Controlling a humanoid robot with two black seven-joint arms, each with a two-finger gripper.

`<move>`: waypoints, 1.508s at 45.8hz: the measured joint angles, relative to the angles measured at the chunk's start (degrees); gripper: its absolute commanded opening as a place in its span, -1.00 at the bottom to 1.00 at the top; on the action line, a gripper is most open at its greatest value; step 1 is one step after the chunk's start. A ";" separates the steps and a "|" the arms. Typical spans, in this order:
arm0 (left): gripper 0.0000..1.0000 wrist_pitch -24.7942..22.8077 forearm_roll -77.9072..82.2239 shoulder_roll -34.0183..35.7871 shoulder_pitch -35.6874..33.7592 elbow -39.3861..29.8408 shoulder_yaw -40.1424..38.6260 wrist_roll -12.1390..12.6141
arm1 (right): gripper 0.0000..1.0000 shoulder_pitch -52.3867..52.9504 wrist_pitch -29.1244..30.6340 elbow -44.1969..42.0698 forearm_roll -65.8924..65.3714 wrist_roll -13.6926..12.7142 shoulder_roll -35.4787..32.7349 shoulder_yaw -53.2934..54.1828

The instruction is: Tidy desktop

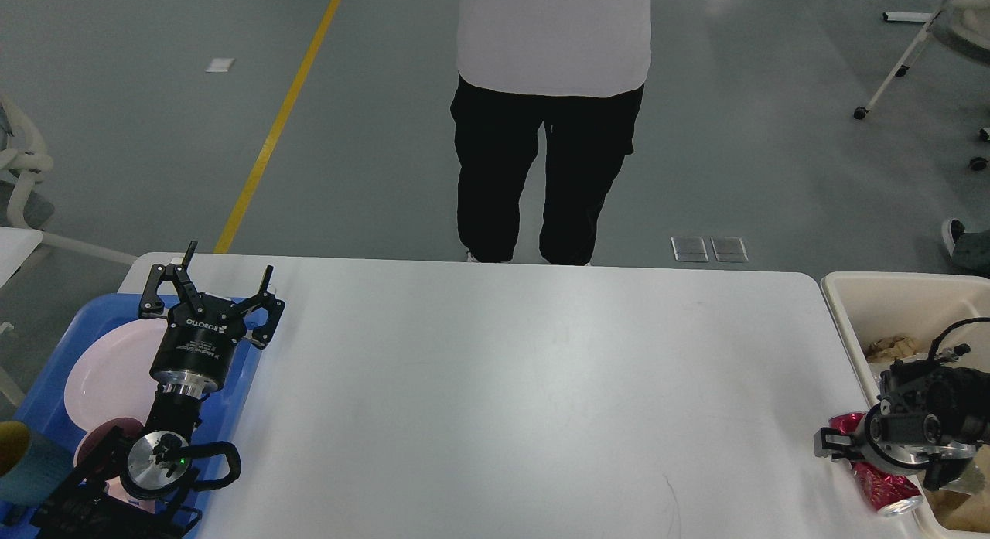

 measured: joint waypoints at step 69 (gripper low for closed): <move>0.92 0.00 0.00 0.00 0.00 0.00 -0.04 0.10 | -1.00 54.17 37.60 22.34 25.80 3.53 -9.16 -18.08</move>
